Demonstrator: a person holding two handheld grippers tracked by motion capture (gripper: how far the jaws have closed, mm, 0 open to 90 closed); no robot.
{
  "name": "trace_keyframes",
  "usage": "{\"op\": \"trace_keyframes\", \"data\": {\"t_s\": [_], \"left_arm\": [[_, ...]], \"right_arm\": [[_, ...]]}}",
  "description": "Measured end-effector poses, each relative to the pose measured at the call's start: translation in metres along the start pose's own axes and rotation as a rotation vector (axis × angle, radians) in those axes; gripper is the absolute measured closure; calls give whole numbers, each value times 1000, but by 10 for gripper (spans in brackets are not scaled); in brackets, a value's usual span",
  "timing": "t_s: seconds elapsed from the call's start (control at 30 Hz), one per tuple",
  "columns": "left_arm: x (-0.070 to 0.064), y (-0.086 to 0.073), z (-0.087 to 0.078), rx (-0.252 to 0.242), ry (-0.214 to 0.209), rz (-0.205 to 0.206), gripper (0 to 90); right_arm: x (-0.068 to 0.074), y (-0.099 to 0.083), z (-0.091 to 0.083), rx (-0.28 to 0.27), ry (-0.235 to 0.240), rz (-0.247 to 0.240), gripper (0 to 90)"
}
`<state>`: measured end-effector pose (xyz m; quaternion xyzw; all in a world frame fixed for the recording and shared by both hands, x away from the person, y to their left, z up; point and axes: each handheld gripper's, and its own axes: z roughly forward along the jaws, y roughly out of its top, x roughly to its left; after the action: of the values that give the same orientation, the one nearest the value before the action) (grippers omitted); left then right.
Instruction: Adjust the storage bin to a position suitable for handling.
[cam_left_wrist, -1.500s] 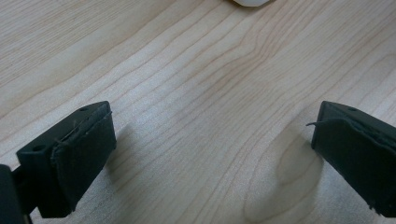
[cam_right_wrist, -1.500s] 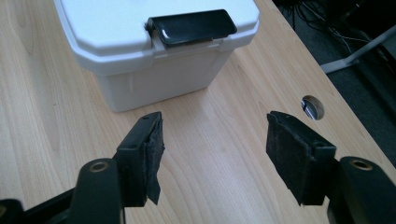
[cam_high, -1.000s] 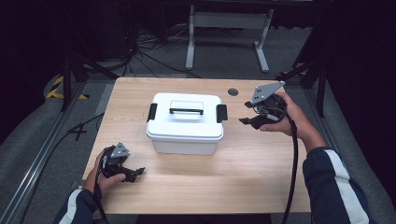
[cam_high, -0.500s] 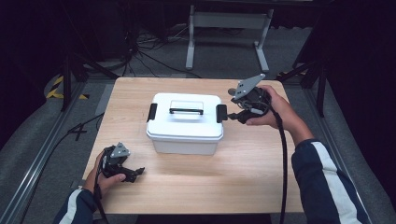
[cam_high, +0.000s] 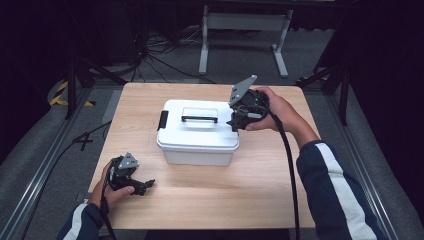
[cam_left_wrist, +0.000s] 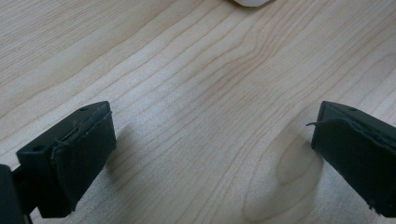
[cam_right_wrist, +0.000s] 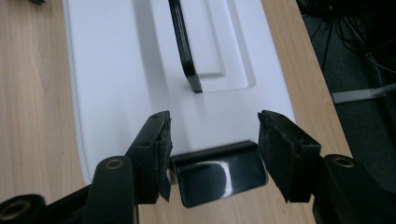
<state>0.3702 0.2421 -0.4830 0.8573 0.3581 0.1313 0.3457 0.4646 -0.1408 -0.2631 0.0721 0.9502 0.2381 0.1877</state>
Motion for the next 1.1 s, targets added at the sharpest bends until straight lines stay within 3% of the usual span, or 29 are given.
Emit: {"op": "trace_keyframes", "data": {"t_s": [0.37,0.57,0.87,1.1], "left_arm": [[0,0,0,-6,2,-1,3],[0,0,0,-6,1,-2,3],[0,0,0,-4,1,-1,3],[0,0,0,-4,2,-1,3]], "right_arm": [[5,30,21,49,31,-76,520],[7,45,29,71,67,-78,588],[9,58,48,134,75,-117,653],[9,60,53,125,61,-137,829]]}}
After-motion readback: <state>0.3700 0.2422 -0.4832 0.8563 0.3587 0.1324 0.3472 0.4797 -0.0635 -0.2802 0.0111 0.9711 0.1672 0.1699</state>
